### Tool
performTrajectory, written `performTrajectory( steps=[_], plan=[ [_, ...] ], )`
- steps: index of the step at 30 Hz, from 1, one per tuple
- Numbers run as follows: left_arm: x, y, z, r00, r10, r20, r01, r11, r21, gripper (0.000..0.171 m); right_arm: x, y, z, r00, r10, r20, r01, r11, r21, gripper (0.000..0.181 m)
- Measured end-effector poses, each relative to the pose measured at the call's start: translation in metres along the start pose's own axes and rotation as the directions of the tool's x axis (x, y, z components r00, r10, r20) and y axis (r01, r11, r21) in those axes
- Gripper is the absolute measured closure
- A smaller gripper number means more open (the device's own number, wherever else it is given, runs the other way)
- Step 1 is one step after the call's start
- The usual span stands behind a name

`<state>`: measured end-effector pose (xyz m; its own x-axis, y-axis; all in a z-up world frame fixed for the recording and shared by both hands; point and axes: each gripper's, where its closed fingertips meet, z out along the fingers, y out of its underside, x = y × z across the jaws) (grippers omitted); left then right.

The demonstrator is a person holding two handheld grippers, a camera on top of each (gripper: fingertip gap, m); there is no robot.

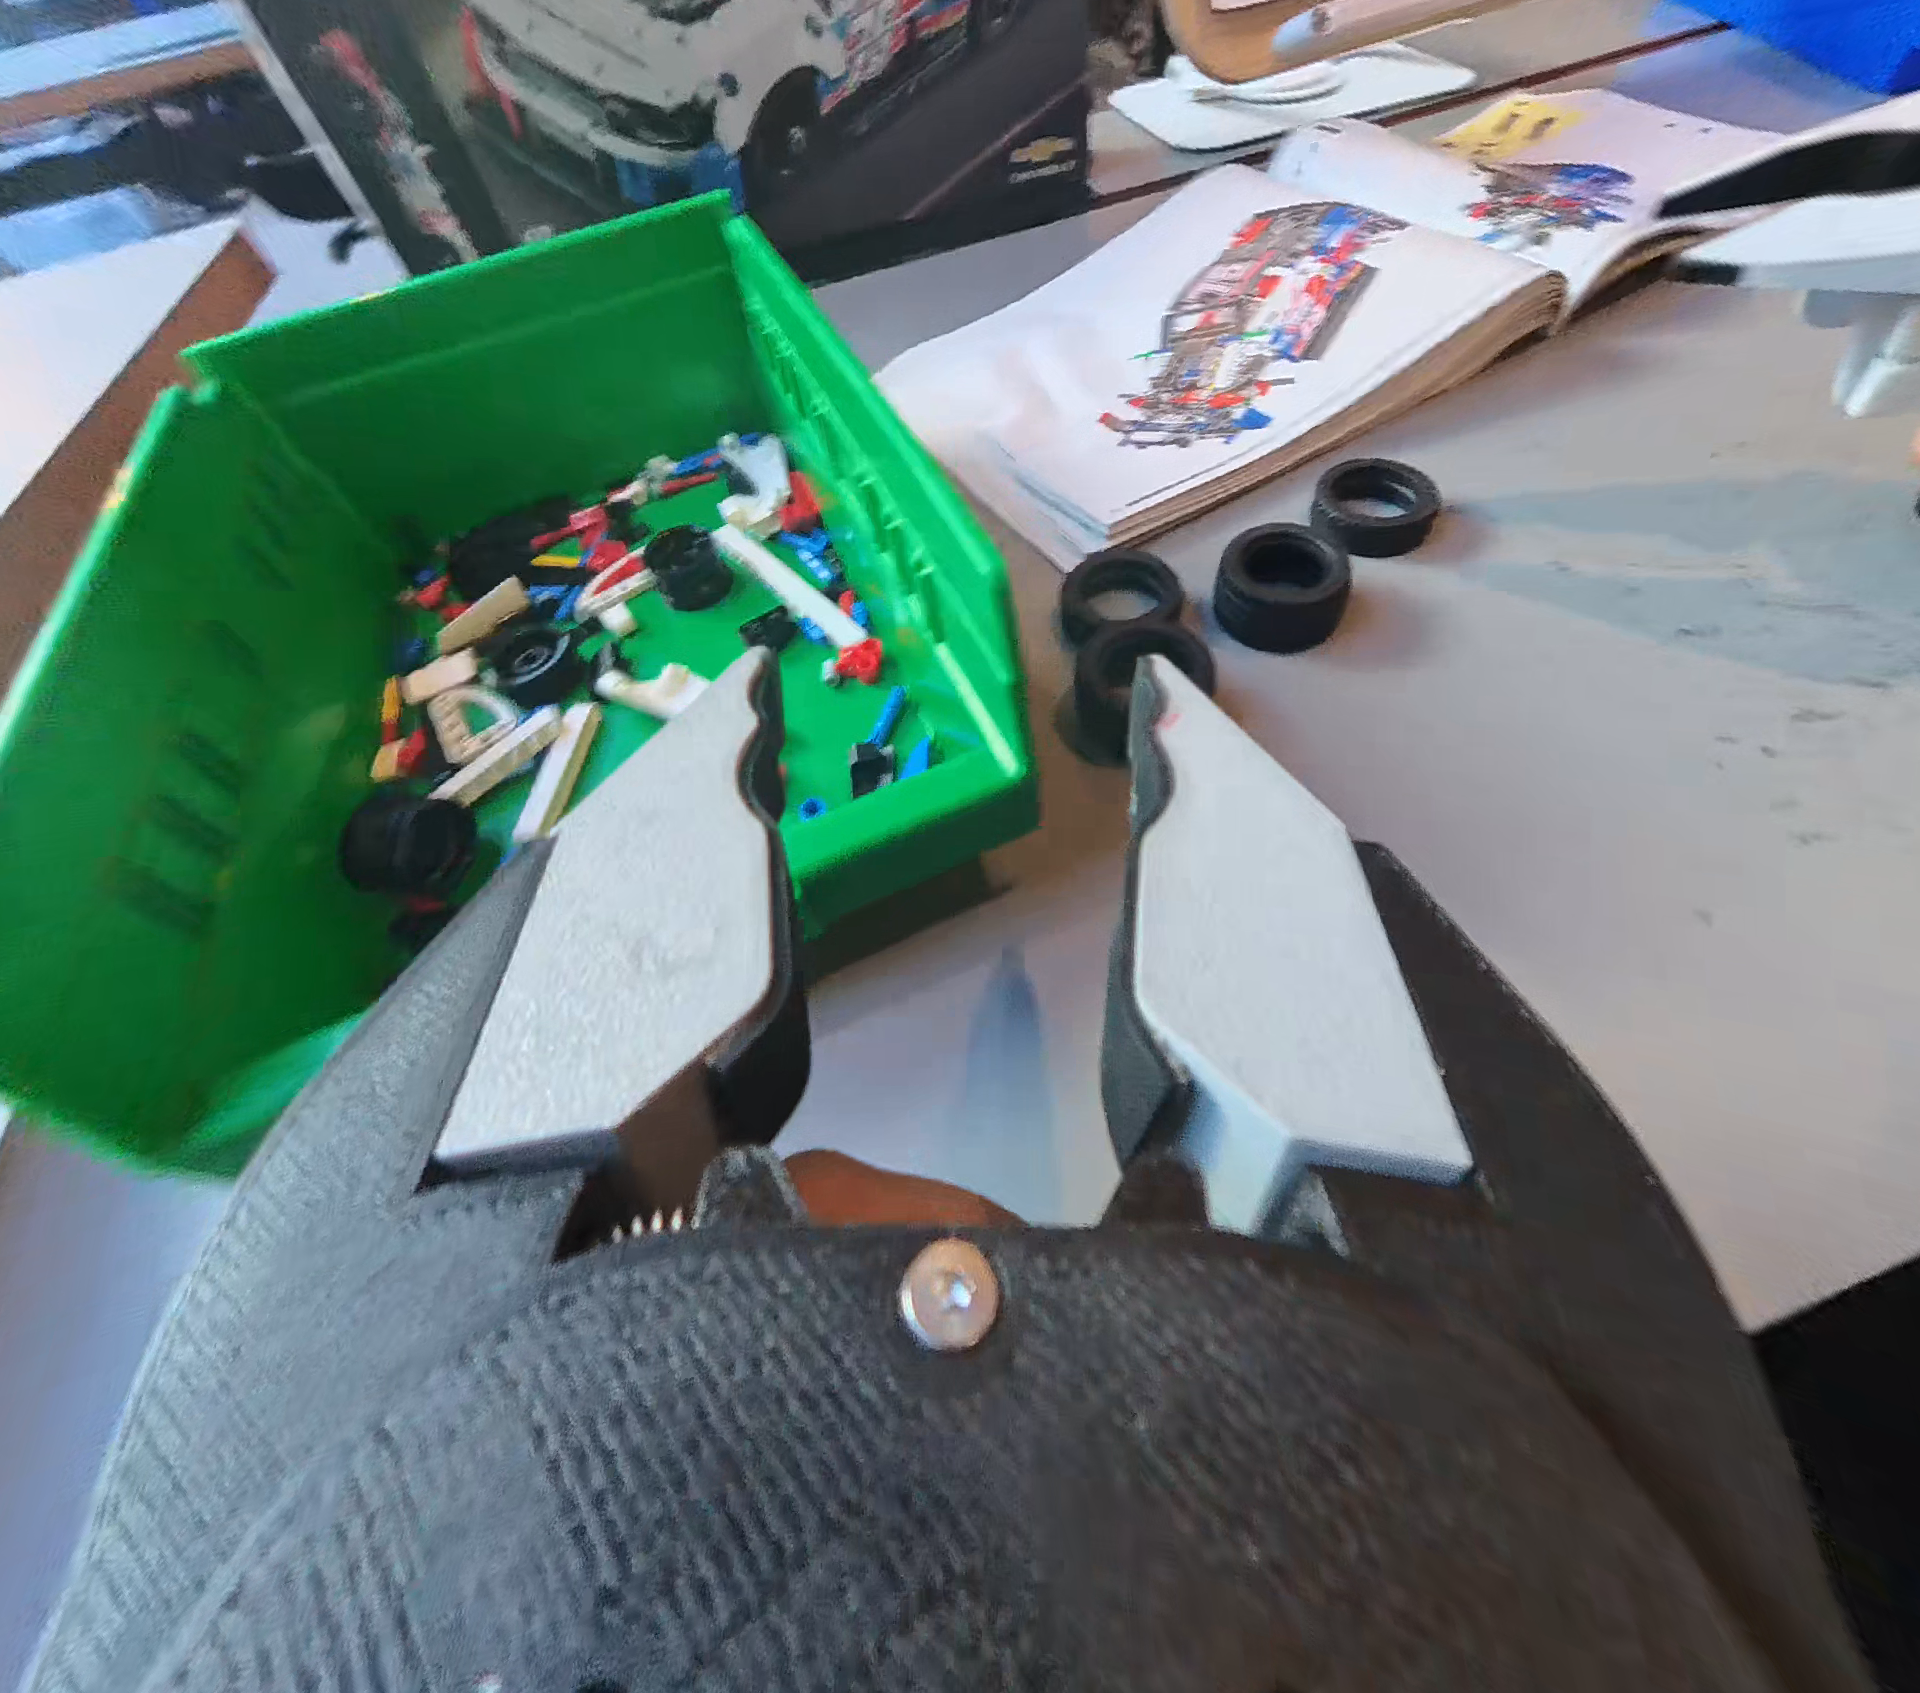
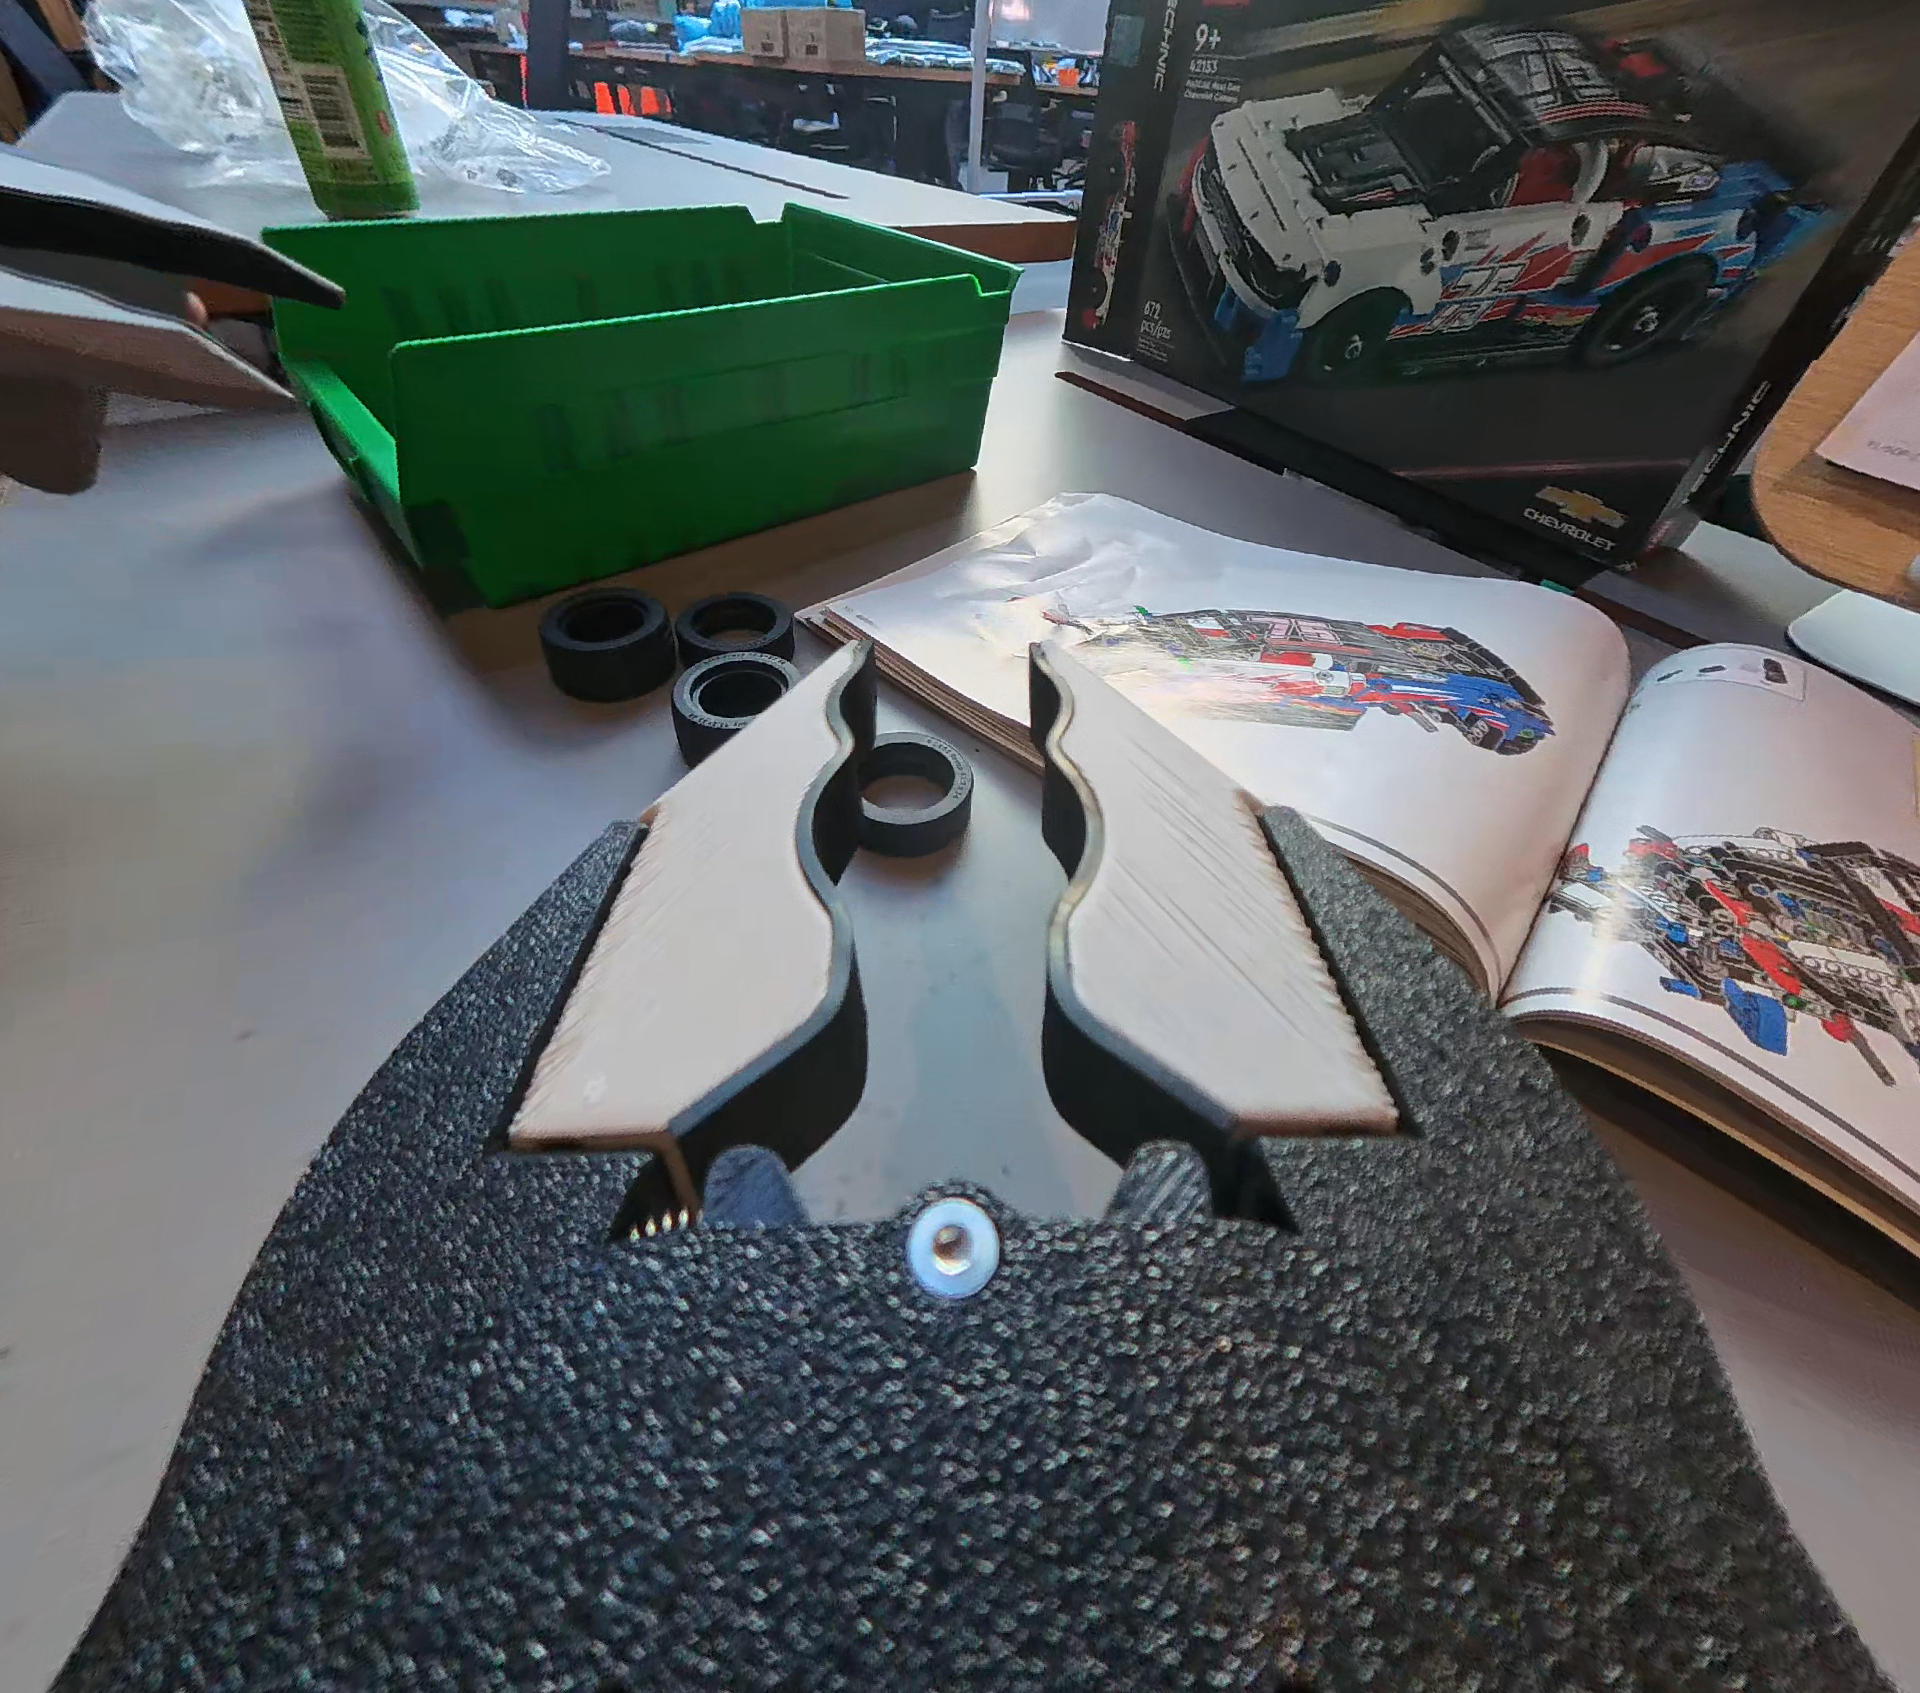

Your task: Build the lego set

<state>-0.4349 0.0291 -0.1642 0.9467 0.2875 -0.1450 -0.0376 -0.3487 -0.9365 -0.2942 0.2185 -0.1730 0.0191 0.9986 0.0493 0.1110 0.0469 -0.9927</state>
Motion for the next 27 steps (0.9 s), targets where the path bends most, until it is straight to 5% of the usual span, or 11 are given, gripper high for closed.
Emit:
performTrajectory(
  steps=[4,6,7,12,15,19,23,27],
  plan=[
    [0.019,0.014,0.036,0.994,0.032,-0.100,-0.046,0.989,-0.140,0.109,0.001,-0.001,-0.001,1.000,0.001,-0.006,-0.001,1.000,0.007,0.152],
    [0.018,0.035,0.048,0.994,0.053,-0.097,-0.075,0.968,-0.239,0.142,0.002,-0.002,-0.002,1.000,0.010,-0.006,-0.010,1.000,0.018,0.153],
    [0.011,0.038,0.051,0.994,0.098,-0.049,-0.107,0.966,-0.233,0.156,0.003,-0.003,-0.003,1.000,0.016,-0.006,-0.015,1.000,0.025,0.152],
    [0.015,0.042,0.031,0.990,0.122,0.065,-0.105,0.970,-0.220,0.164,0.007,-0.006,-0.006,0.998,0.061,0.004,-0.061,0.997,0.049,0.153],
    [0.040,0.044,0.006,0.998,0.058,0.031,-0.052,0.985,-0.163,0.164,0.009,-0.007,-0.007,0.996,0.086,0.012,-0.087,0.994,0.060,0.153],
    [0.079,0.030,-0.033,0.986,0.030,-0.162,-0.034,0.999,-0.018,0.145,0.011,-0.007,-0.007,0.993,0.112,0.021,-0.113,0.992,0.059,0.153],
    [0.033,0.007,-0.054,0.978,-0.092,-0.188,0.099,0.995,0.026,0.135,0.010,-0.005,-0.005,0.994,0.105,0.029,-0.106,0.993,0.044,0.153],
    [-0.079,0.014,-0.053,0.960,-0.217,0.179,0.229,0.972,-0.047,0.131,0.007,-0.004,-0.003,0.996,0.088,0.031,-0.089,0.996,0.028,0.153]
  ],
)
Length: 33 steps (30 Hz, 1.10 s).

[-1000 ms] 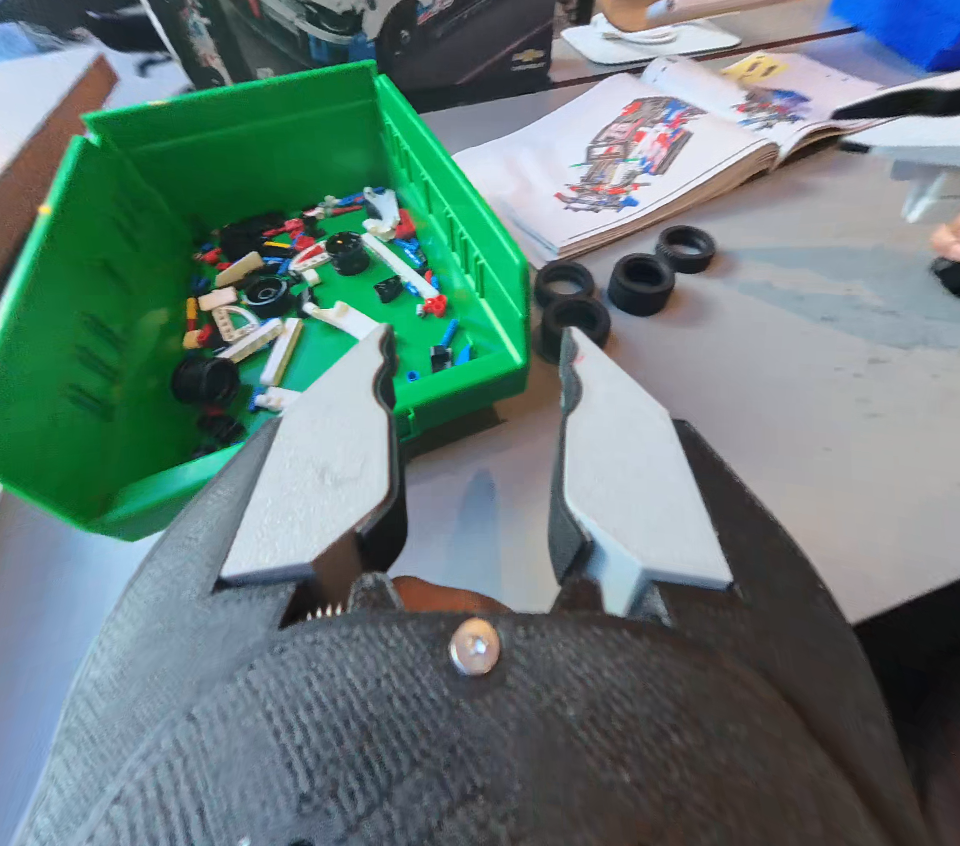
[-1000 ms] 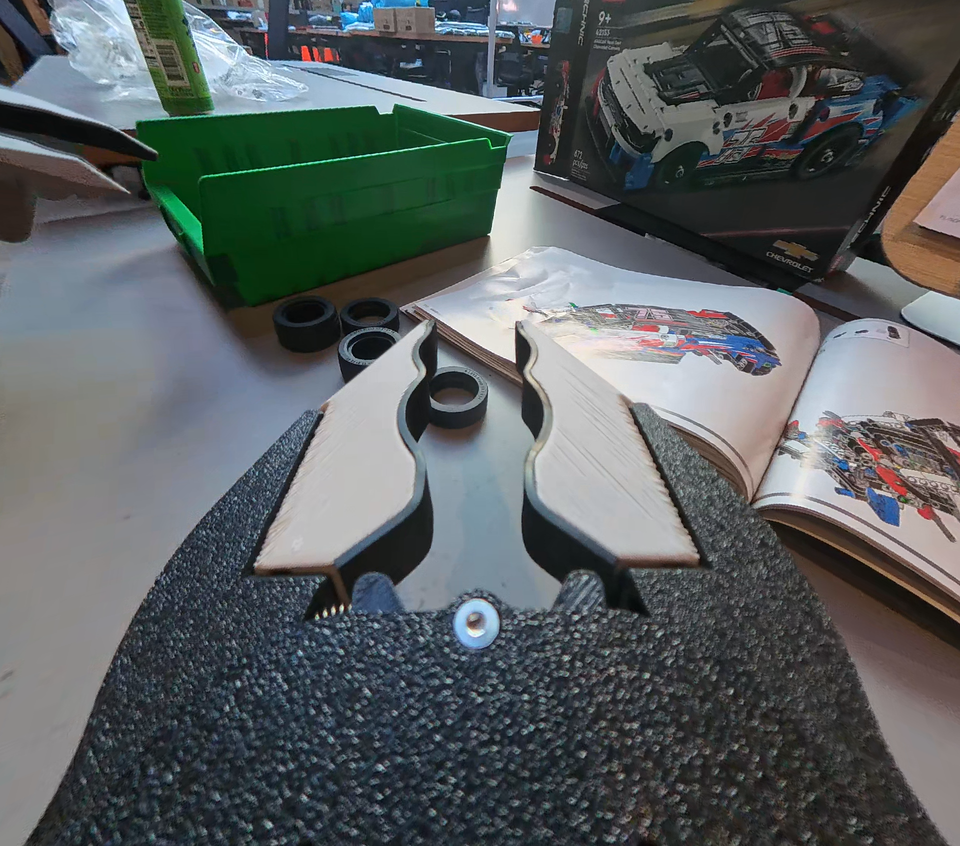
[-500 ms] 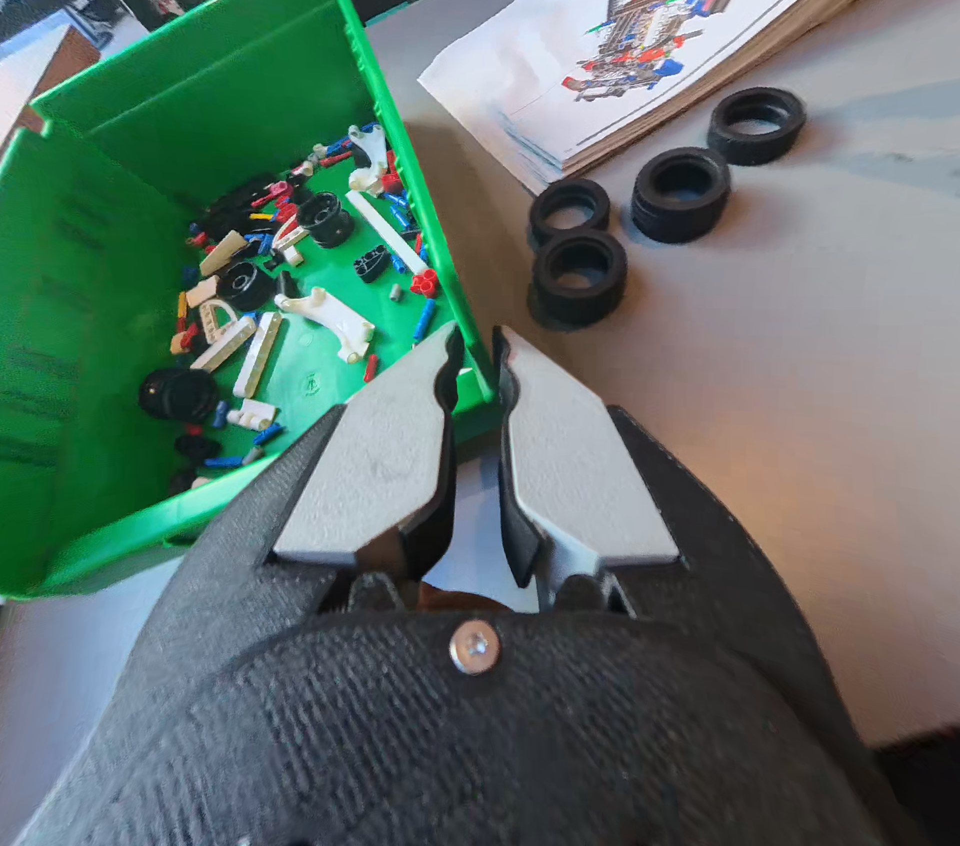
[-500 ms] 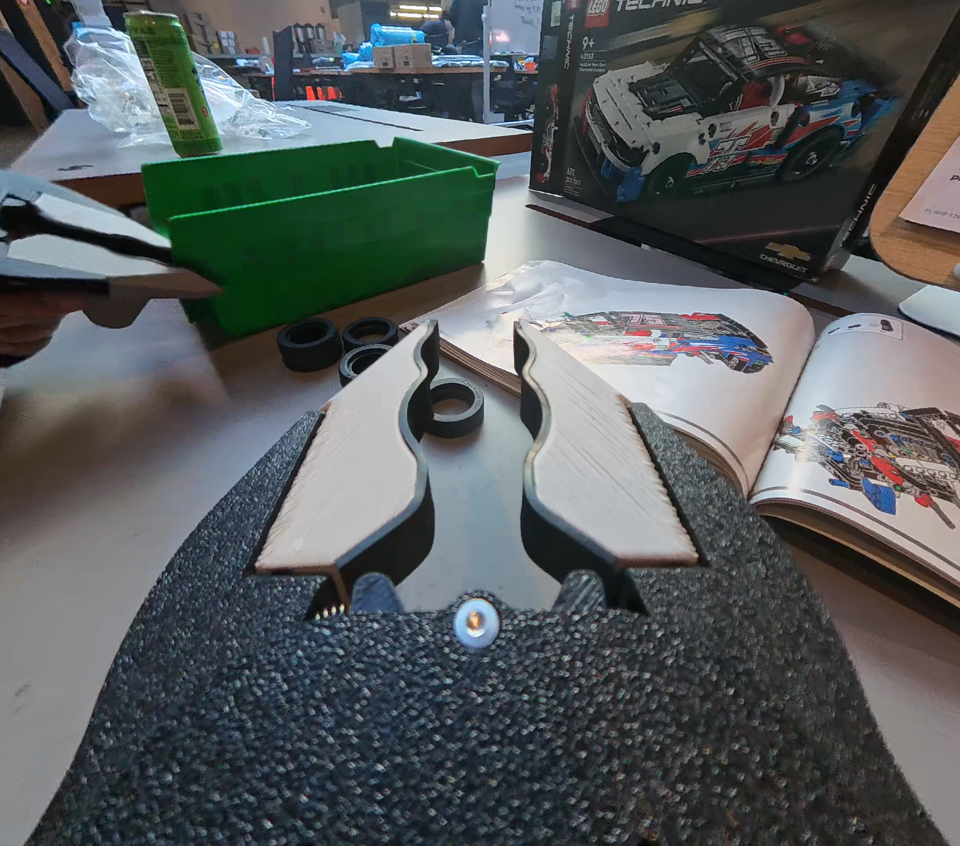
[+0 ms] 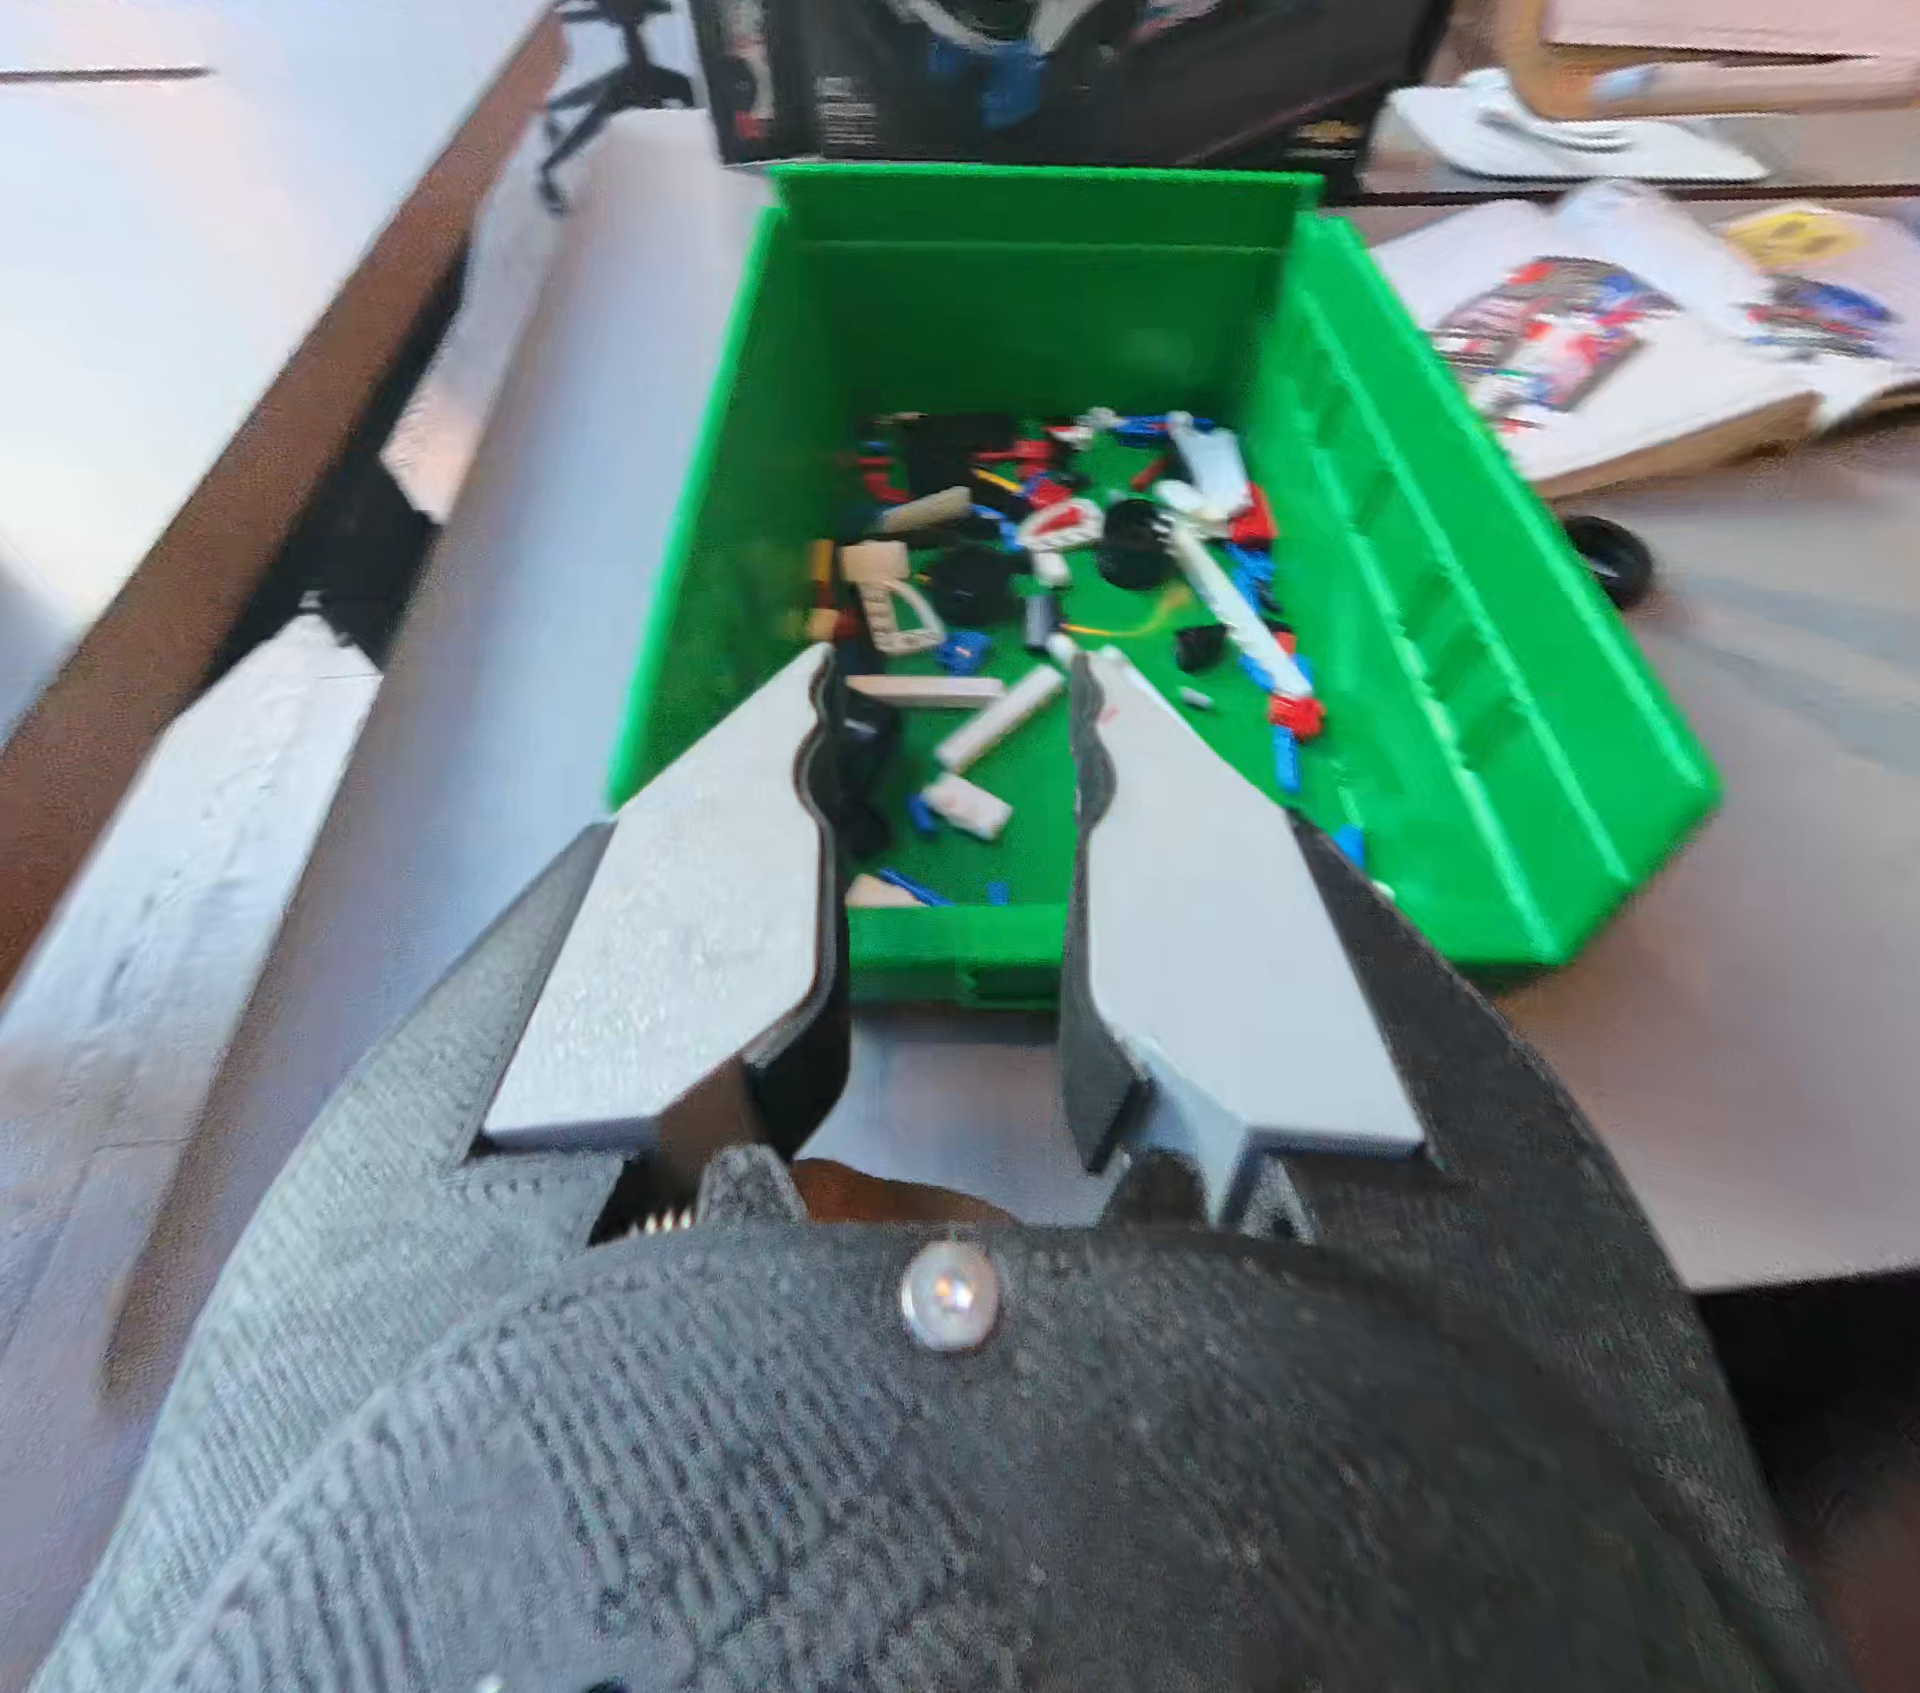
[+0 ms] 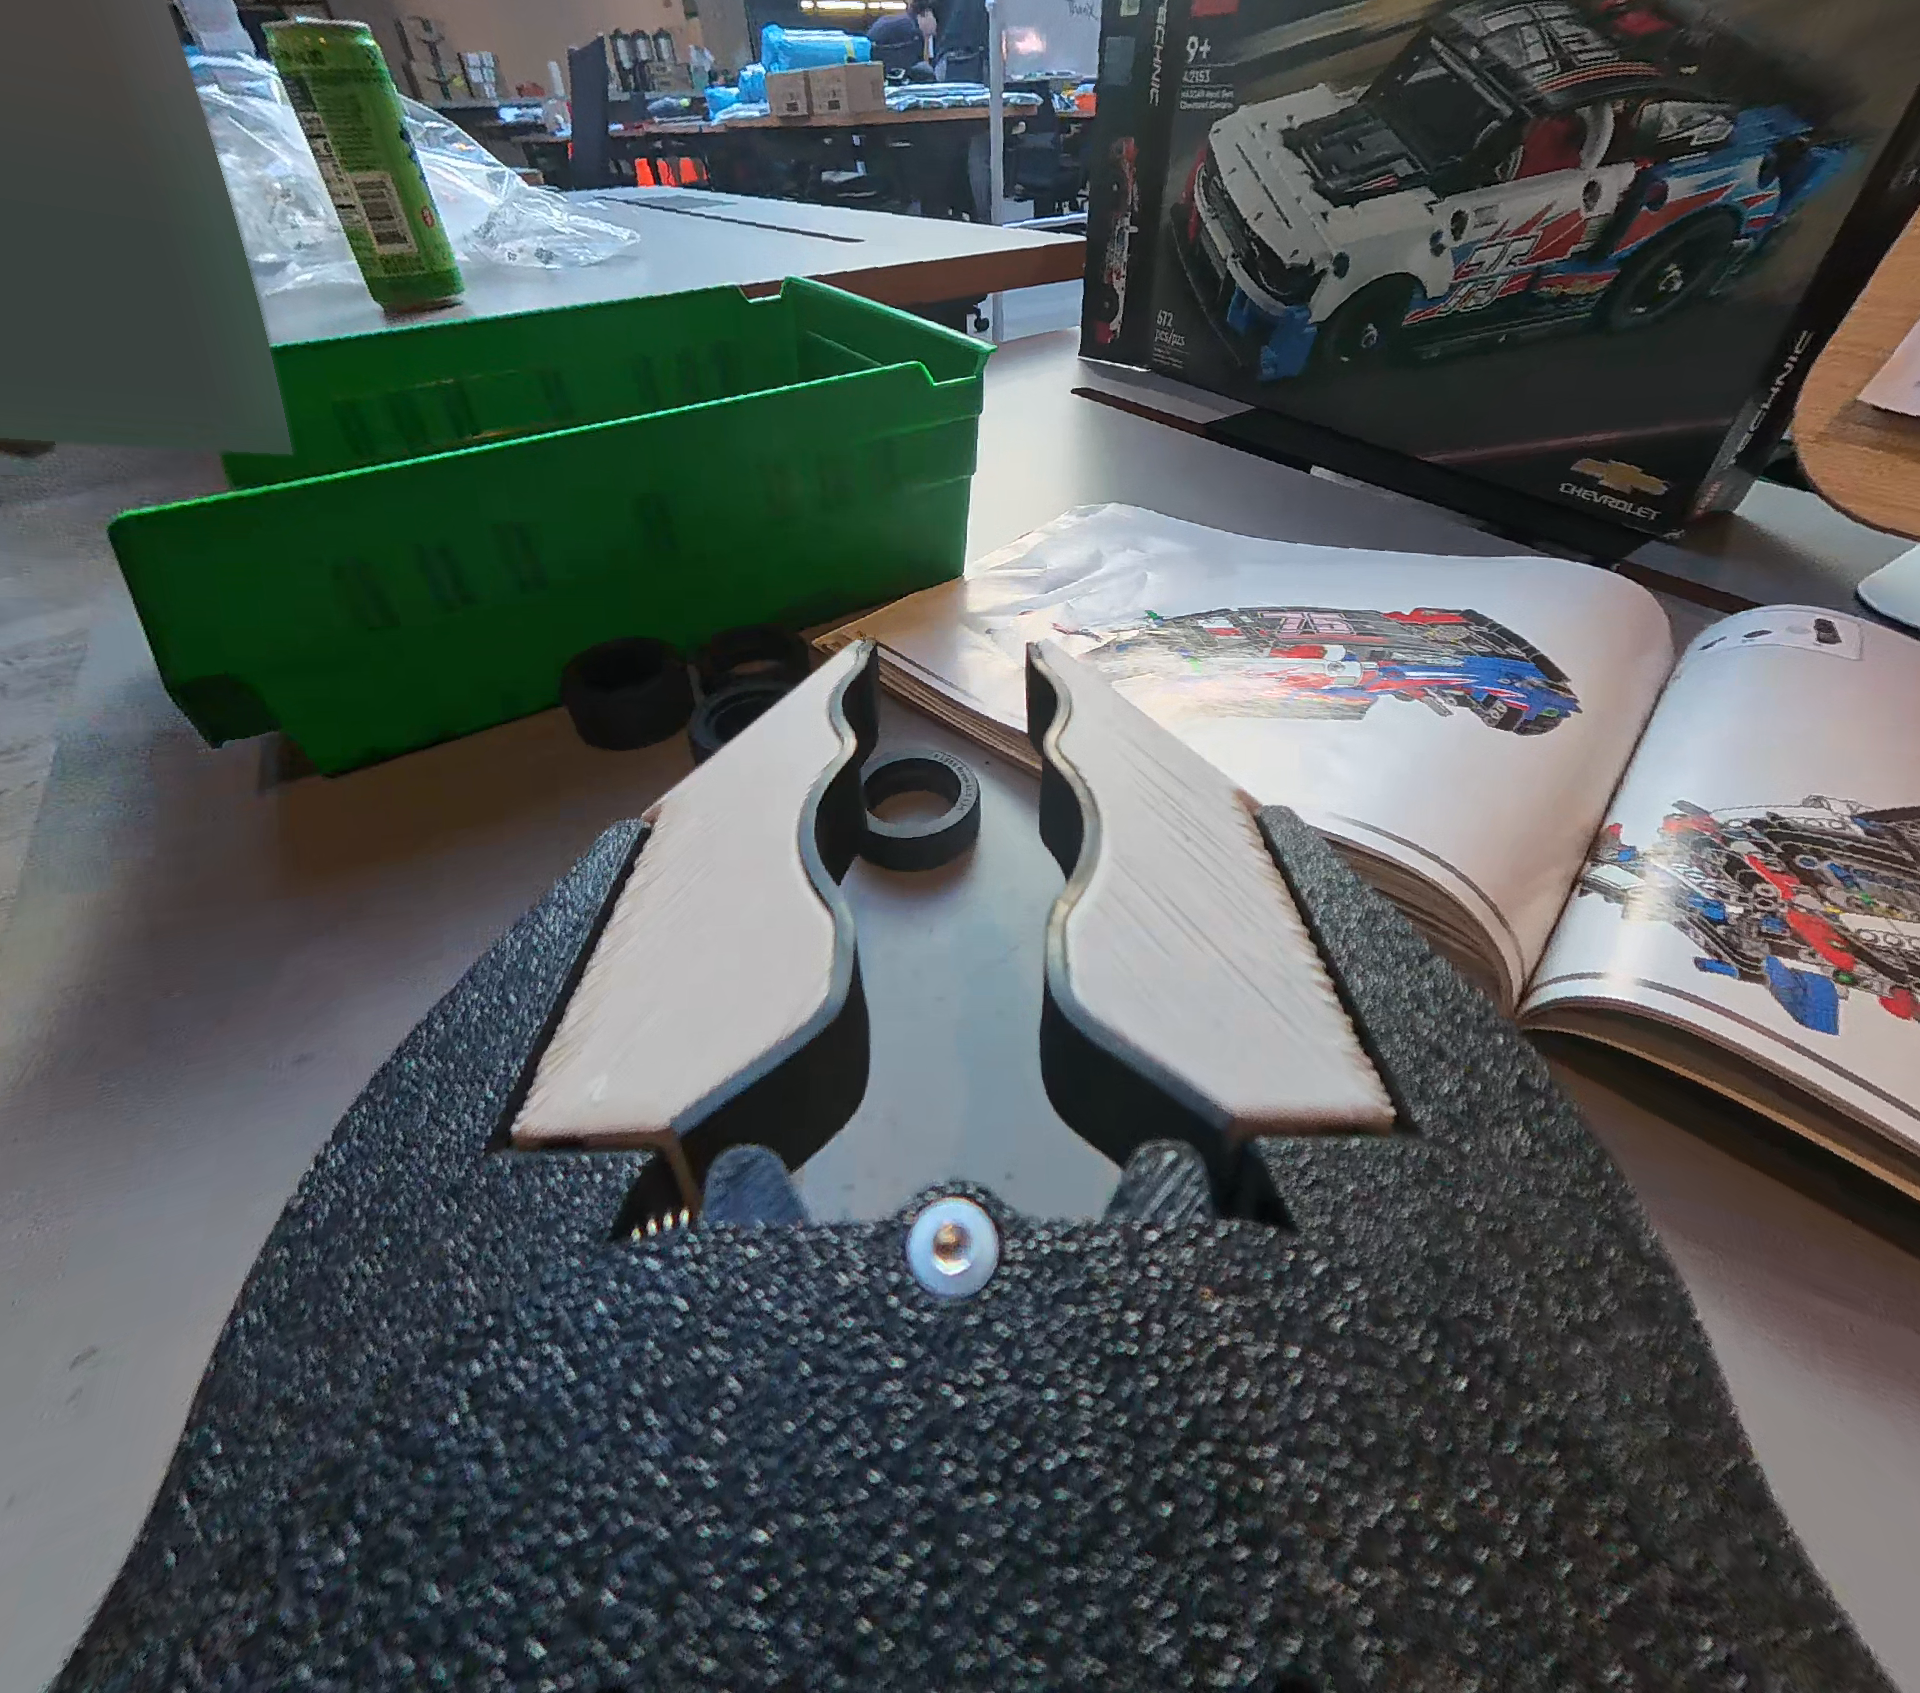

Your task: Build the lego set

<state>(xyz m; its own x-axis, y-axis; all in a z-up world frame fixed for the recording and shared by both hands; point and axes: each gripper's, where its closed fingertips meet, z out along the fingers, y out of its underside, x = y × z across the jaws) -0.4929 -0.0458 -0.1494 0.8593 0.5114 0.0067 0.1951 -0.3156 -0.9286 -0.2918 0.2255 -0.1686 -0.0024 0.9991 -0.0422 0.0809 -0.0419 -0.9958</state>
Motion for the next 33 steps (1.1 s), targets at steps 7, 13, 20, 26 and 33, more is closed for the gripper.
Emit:
performTrajectory(
  steps=[7,13,20,26,33],
  plan=[
    [0.034,0.032,0.046,0.944,0.193,-0.267,-0.265,0.927,-0.265,0.123,0.000,0.003,0.003,1.000,-0.004,-0.002,0.004,1.000,-0.027,0.154],
    [0.083,0.049,0.057,0.781,0.288,-0.554,-0.521,0.790,-0.323,0.140,0.000,0.003,0.004,1.000,-0.021,-0.010,0.020,0.999,-0.028,0.155],
    [0.105,0.081,0.055,0.664,0.269,-0.698,-0.680,0.607,-0.413,0.150,0.003,-0.001,0.000,1.000,0.022,0.002,-0.022,1.000,0.005,0.157],
    [0.106,0.091,0.054,0.644,0.244,-0.726,-0.723,0.505,-0.472,0.145,0.007,-0.005,-0.004,0.998,0.066,0.010,-0.067,0.997,0.042,0.158],
    [0.102,0.101,0.057,0.641,0.174,-0.747,-0.747,0.362,-0.557,0.139,0.006,-0.008,-0.009,0.995,0.090,0.030,-0.092,0.993,0.069,0.159]
  ],
)
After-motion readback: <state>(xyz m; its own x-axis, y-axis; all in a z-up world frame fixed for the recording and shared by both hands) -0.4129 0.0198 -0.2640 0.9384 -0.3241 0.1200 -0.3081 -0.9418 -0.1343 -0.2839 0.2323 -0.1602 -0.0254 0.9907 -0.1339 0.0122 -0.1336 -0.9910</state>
